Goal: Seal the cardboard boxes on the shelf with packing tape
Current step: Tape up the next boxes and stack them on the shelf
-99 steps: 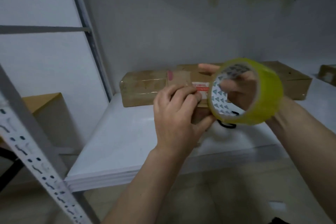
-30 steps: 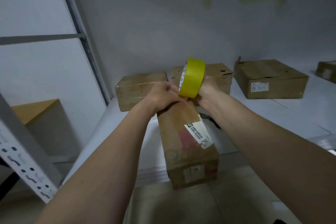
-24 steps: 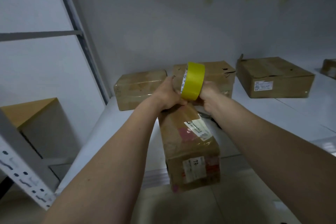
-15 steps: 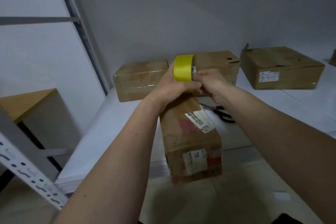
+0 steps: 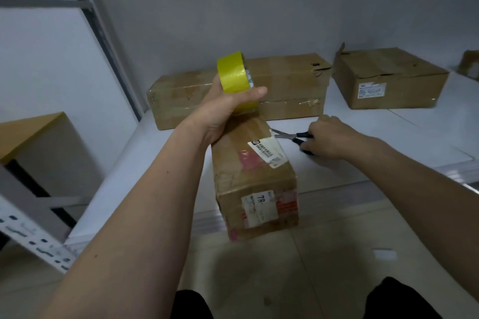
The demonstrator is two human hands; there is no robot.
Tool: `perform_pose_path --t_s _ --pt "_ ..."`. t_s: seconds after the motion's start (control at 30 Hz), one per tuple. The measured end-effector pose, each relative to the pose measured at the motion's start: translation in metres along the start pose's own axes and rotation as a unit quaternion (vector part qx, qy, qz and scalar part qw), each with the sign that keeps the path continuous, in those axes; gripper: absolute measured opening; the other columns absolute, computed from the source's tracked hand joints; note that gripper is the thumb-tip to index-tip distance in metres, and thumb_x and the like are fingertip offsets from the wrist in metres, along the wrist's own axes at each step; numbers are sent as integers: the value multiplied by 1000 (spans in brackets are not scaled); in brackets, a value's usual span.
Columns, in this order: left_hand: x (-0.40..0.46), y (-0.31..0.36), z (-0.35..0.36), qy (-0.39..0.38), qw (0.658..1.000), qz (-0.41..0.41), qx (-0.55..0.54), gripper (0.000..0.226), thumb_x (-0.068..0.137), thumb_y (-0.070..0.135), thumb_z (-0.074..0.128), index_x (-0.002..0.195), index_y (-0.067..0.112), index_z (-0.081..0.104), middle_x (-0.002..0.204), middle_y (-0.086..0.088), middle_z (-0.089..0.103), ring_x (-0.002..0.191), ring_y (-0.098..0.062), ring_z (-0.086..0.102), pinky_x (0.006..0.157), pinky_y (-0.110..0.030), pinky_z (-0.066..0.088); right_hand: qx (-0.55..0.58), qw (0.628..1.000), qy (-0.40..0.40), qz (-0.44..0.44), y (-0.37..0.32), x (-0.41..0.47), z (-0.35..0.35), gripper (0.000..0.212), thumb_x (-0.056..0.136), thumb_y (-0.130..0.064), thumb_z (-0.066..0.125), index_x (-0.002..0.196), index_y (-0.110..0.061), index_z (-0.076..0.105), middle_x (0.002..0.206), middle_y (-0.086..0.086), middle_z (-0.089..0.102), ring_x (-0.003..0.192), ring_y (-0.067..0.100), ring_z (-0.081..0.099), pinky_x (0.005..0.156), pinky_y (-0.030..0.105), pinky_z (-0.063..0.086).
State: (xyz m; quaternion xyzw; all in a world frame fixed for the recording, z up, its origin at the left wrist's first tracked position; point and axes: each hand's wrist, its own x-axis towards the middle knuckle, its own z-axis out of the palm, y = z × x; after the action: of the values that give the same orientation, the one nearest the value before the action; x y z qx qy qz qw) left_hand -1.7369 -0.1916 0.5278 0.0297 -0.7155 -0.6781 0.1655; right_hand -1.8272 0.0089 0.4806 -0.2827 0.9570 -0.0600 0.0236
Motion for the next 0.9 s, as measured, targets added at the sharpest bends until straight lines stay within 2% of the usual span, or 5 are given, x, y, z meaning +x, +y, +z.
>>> perform_pose_path --t_s 0.2,0.3,0.47,0.63,0.9 --pt "-1 7 -8 -84 996 -22 -13 76 64 15 83 130 0 50 109 -14 66 99 -27 66 91 -43 55 -8 1000 -3 16 1 10 11 29 93 -18 46 119 -4 49 114 12 40 111 29 38 87 37 40" --pt "0 8 -10 -93 994 -42 -27 78 59 17 86 128 0 54 116 -20 58 106 -33 58 102 -51 46 -16 999 -31 20 6 16 8 37 92 -24 46 125 -8 48 105 9 36 101 26 37 87 36 41" --pt "-1 3 -7 -50 997 -26 -43 101 52 25 95 136 -3 48 119 -21 60 105 -31 62 100 -52 50 -52 995 -82 6 7 22 -2 31 95 -33 46 115 -9 50 112 12 45 95 24 38 87 35 44" --pt "-5 4 -3 -8 1000 -9 -23 115 41 33 100 138 3 45 129 -23 61 112 -35 65 97 -54 52 -32 994 -106 8 7 24 -15 21 92 -18 53 74 -8 49 75 6 48 62 17 44 51 25 32" --pt "-11 3 1 21 1000 15 5 104 46 27 94 136 12 44 117 -12 70 105 -28 70 95 -51 54 -8 999 -43 17 23 21 -20 21 75 -22 72 71 -9 55 79 7 57 67 20 53 60 29 42"
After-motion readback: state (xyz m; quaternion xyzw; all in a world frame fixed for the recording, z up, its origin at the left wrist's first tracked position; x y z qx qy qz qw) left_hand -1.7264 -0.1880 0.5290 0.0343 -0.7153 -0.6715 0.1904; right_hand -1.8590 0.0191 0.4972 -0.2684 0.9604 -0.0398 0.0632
